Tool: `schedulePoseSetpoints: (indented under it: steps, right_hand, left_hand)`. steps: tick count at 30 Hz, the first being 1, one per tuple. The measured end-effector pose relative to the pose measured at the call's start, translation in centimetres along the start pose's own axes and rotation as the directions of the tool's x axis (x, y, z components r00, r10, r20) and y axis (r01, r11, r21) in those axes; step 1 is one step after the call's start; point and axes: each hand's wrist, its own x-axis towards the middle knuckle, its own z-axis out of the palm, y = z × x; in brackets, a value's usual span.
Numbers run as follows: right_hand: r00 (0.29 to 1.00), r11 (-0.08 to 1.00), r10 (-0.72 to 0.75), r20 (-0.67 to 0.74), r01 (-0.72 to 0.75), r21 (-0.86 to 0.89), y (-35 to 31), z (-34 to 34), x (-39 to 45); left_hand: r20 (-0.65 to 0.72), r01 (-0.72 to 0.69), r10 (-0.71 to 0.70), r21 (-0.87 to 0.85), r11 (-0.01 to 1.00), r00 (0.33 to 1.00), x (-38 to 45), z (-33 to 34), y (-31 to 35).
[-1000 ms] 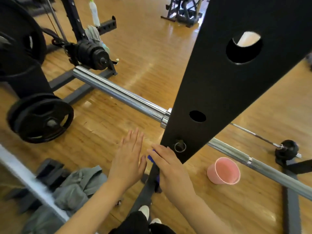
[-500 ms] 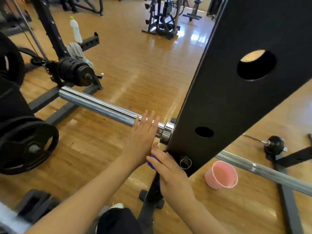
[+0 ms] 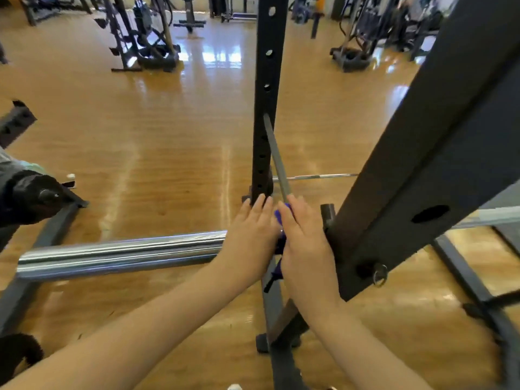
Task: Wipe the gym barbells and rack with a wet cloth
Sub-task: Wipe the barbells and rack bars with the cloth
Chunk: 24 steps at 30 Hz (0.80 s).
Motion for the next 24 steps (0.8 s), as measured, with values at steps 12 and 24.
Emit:
schedulePoseSetpoints:
  steps: [12, 24]
  right_hand:
    - [0.98, 0.928, 0.162, -0.113, -0.19, -0.32, -0.8, -0.5, -6.2]
    - [0.96, 0.793, 0.262, -0.099, -0.273, -0.544, -1.9, 0.8, -1.5]
  left_hand:
    - [0.019, -0.288, 0.288, 0.041, 0.957, 0.958, 1.0, 0.4, -2.0]
    - [-0.098, -0.288, 0.278, -0.119, 0.95, 0.956, 0.6, 1.3, -2.4]
